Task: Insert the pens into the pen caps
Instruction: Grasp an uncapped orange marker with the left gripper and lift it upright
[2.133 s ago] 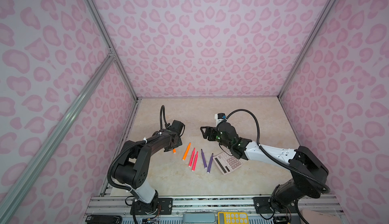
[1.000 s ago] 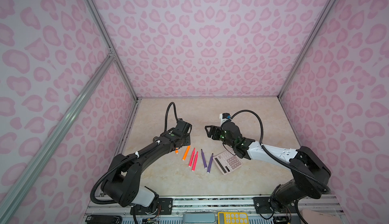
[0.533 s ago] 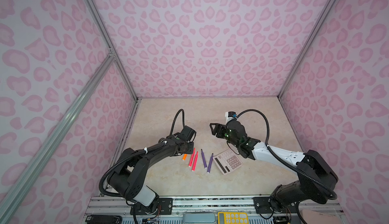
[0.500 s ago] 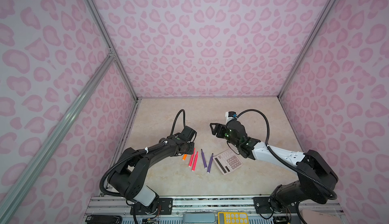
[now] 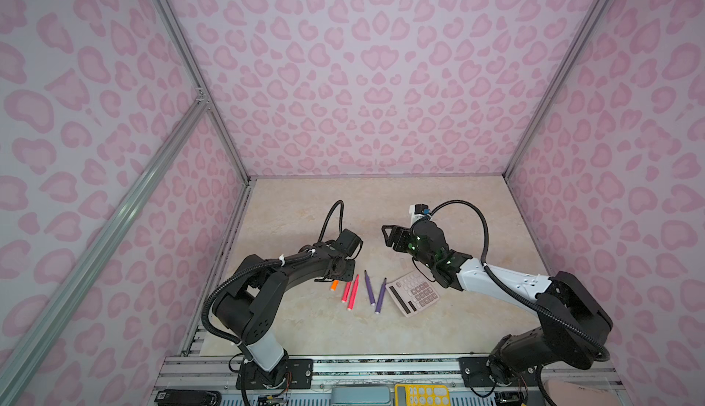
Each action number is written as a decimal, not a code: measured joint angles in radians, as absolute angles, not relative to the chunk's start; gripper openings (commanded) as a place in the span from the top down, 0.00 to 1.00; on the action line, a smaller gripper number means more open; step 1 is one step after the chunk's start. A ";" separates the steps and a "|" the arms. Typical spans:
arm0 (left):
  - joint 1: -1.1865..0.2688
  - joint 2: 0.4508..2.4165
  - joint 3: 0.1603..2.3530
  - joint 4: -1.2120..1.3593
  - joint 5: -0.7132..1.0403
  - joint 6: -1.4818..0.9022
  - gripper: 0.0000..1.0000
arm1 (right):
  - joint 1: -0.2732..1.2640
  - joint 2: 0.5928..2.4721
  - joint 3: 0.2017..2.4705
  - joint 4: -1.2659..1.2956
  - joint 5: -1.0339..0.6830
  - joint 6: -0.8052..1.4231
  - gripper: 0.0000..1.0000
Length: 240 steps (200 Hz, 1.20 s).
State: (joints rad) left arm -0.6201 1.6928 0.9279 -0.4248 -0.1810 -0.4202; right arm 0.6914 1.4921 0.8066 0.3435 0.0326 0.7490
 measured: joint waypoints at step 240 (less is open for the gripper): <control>-0.621 1.705 0.954 -0.447 -0.181 -0.418 0.96 | 0.680 1.525 0.812 0.353 0.007 0.767 0.21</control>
